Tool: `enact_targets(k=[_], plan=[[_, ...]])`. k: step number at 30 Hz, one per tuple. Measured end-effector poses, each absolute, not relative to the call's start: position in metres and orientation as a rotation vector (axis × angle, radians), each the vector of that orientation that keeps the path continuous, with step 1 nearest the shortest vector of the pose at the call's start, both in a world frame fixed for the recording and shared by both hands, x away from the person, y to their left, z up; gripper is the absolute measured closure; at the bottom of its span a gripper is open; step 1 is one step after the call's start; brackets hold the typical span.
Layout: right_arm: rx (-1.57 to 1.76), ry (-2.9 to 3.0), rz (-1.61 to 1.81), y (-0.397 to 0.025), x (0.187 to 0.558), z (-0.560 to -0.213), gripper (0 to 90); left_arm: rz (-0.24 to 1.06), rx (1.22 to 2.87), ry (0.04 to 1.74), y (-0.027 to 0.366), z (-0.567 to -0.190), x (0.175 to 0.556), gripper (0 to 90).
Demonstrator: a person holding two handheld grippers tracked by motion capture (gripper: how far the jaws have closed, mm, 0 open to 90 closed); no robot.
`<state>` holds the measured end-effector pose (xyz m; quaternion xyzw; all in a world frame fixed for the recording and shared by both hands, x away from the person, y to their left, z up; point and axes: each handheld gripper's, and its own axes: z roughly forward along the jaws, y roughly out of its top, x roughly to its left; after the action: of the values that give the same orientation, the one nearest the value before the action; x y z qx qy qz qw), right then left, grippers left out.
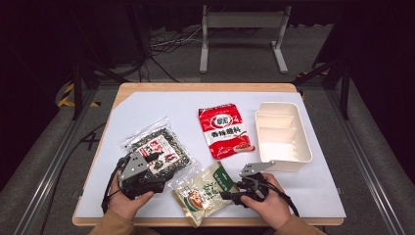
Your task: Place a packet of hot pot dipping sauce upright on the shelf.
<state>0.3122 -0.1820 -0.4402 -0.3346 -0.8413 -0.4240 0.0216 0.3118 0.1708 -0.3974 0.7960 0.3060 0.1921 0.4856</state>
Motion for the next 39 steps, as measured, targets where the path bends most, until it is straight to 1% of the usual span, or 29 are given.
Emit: enact_targets(k=[6,9,25,39], plan=[[-1.053,-2.663,-1.257,-0.180,0.314,-0.439,84.5,0.469,1.938,0.748,0.171,-0.398,0.312,23.5],[-1.049,-2.668,-1.234,-0.179,0.316,-0.438,88.4,0.469,1.938,0.749,0.171,-0.398,0.312,23.5],[-1.062,-2.674,-1.229,-0.177,0.314,-0.432,89.8,0.483,1.943,0.769,0.173,-0.398,0.312,23.6],[-1.028,-2.699,-1.275,-0.179,0.314,-0.395,90.0,0.490,1.934,0.781,0.176,-0.397,0.312,23.9]])
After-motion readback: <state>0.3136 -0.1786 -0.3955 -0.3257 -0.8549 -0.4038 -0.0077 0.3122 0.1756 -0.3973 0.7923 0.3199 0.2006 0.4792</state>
